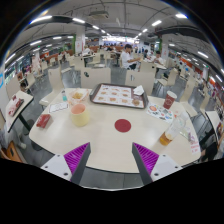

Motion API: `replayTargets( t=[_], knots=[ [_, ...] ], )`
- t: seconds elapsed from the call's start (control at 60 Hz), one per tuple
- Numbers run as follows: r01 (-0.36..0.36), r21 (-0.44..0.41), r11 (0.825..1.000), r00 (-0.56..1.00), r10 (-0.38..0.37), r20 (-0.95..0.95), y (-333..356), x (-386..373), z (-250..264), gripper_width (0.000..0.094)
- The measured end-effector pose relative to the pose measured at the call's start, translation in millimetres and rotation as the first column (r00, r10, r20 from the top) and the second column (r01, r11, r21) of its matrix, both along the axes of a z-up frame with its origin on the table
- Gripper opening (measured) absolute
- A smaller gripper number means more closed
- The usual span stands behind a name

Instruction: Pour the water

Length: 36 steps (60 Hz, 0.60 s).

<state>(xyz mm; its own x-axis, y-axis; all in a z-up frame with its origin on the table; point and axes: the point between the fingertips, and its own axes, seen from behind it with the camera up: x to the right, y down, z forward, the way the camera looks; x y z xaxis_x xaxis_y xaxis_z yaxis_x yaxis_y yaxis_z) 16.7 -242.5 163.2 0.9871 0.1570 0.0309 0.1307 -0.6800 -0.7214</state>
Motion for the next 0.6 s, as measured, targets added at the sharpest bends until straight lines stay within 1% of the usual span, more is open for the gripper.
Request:
replayTargets(
  t=[0.2,0.383,0.5,0.6],
  knots=[
    [0.042,-0.007,0.999,0.999,-0.042,0.011,-8,49,-15,0.0844],
    [0.111,0.002,0.994,0.993,-0.111,0.034,-6,138,-42,0.0842],
    [0.161,0.025,0.987,0.986,-0.161,0.036,8,202,-61,0.0843],
    [0.174,0.066,0.983,0.985,-0.175,0.004,34,241,-73,0.0846]
  ],
)
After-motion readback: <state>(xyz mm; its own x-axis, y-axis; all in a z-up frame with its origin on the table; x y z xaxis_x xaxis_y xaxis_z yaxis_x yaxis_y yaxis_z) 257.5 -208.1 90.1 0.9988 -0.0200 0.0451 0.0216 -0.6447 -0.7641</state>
